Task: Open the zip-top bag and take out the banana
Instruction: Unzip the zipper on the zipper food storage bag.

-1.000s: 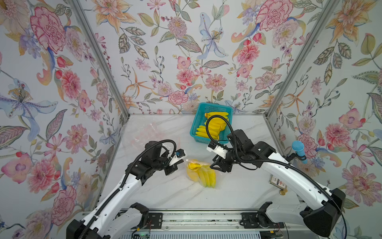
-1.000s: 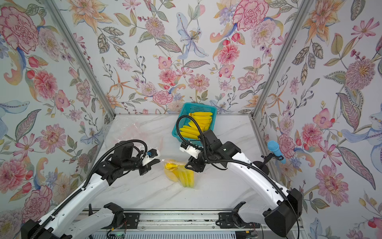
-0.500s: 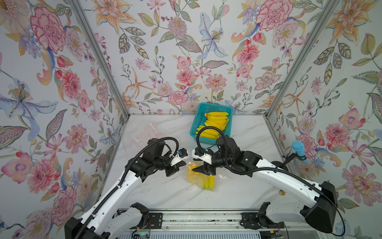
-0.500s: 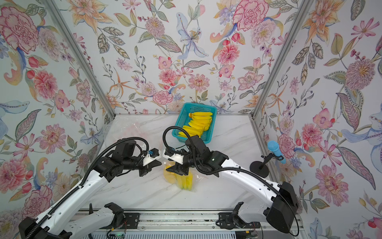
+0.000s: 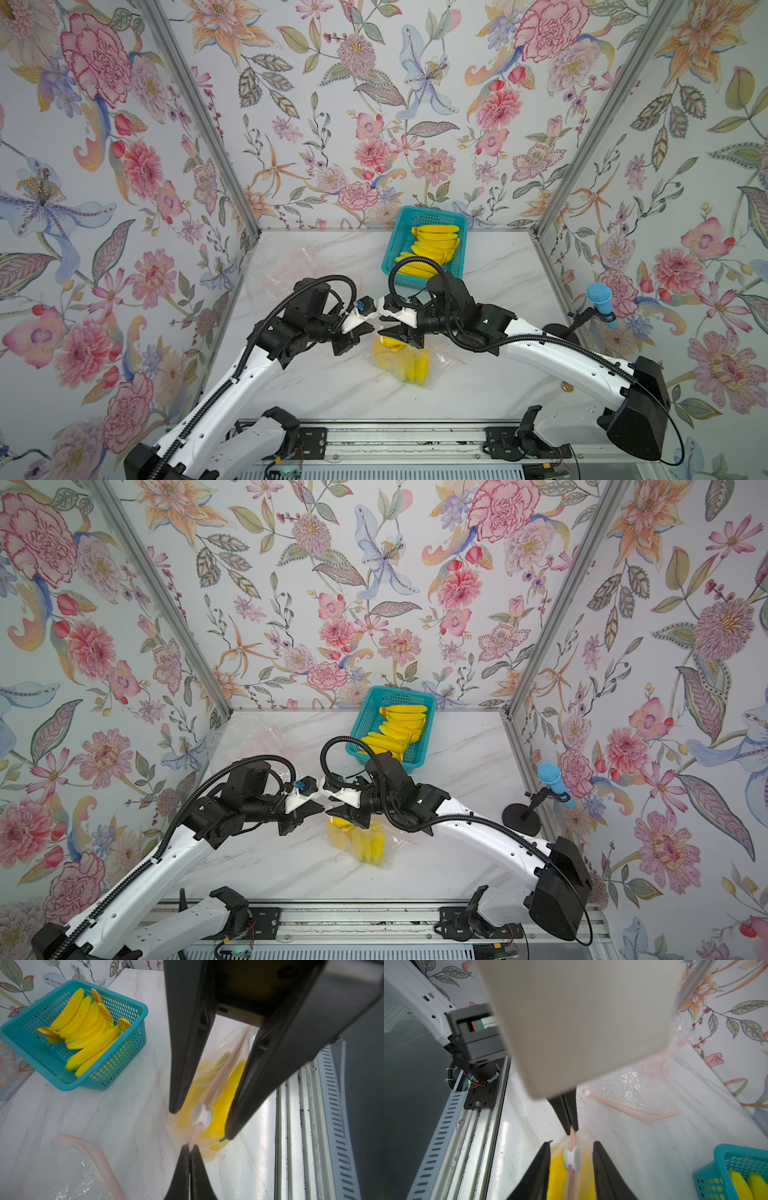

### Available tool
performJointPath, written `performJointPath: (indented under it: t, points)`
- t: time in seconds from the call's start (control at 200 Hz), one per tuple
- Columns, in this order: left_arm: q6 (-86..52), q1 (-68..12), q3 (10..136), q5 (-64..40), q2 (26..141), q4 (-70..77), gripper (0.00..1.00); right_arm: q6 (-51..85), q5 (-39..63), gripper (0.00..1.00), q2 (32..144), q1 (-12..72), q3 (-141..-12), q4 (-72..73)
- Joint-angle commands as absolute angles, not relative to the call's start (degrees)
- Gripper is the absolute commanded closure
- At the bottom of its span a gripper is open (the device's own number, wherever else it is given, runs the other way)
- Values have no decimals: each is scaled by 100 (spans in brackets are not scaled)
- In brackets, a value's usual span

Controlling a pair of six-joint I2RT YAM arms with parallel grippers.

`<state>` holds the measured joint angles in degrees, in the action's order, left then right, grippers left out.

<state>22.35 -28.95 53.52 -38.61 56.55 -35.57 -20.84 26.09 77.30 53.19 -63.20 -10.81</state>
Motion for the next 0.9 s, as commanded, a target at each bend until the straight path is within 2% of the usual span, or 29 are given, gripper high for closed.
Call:
performJointPath:
  t: [0.0, 0.21, 0.4, 0.626, 0.896]
  points:
    - [2101, -2969, 5388, -3880, 5572, -3557, 100, -2179, 2595, 64, 7821, 5359, -6214, -988]
    - [2056, -2977, 5387, -3880, 5572, -3520, 100, -2128, 2436, 66, 7986, 5346, -6265, -967]
    - [2080, -2982, 5379, -3841, 5554, -3566, 100, -2052, 2205, 100, 7965, 5329, -6259, -915]
    - [2062, -2983, 5370, -3628, 5527, -3556, 100, -2083, 2276, 100, 7785, 5245, -6111, -952]
    - [1625, -2872, 5660, -1603, 5673, -3438, 100, -2086, 2268, 100, 6882, 4770, -5503, -1544]
